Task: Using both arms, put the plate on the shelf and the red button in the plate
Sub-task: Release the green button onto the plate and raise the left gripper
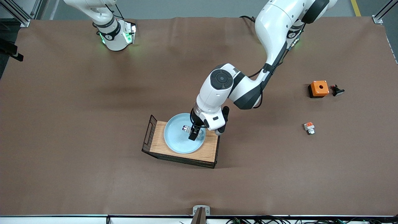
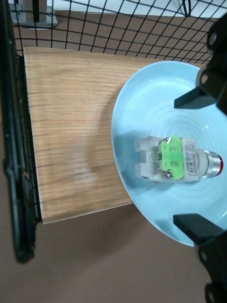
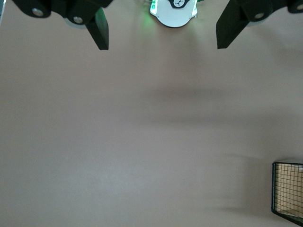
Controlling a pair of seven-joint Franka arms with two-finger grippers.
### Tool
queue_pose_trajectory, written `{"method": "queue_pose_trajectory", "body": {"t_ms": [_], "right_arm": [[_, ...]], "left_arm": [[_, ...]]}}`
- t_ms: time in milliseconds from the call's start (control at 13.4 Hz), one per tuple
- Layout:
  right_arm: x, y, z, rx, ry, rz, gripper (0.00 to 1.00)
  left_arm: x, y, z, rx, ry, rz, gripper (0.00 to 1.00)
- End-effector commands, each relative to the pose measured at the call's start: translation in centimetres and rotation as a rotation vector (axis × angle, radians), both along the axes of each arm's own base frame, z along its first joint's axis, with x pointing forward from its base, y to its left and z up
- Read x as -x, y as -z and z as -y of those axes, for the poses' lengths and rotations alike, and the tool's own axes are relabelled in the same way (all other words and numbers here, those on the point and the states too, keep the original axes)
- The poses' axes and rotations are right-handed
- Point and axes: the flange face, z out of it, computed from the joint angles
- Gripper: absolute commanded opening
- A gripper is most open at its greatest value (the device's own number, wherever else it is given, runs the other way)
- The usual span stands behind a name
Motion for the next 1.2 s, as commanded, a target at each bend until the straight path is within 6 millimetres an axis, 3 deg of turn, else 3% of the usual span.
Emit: {"method": "queue_pose_trajectory", "body": {"t_ms": [0, 150, 299, 598, 823, 1122], "right_arm": [[1.1, -1.6, -1.1, 0.050, -0.022, 0.043, 1.00], [1.8, -2.7, -2.0, 0.054, -0.026, 0.065, 1.00], [2.5, -3.5, -2.9, 0.055, -0.036, 0.076, 1.00], [4.6, -5.0, -3.4, 0.045, 0.006, 0.072, 1.00], [4.9, -5.0, -3.6, 0.041, 0.006, 0.046, 1.00], [4.6, -4.9, -4.5, 0.045, -0.012, 0.046, 1.00]], "left_arm": [[-0.5, -2.4, -1.4, -0.051, 0.047, -0.017, 1.00], [0.0, -5.3, -3.8, -0.143, 0.183, -0.068, 1.00], [-0.6, -8.8, -7.9, -0.162, 0.317, -0.125, 1.00], [-2.5, -17.5, -20.3, -0.170, 0.654, -0.110, 1.00], [-2.9, -20.0, -28.2, -0.186, 0.845, -0.135, 1.00], [-2.8, -22.4, -34.6, -0.264, 1.086, -0.084, 1.00]]}}
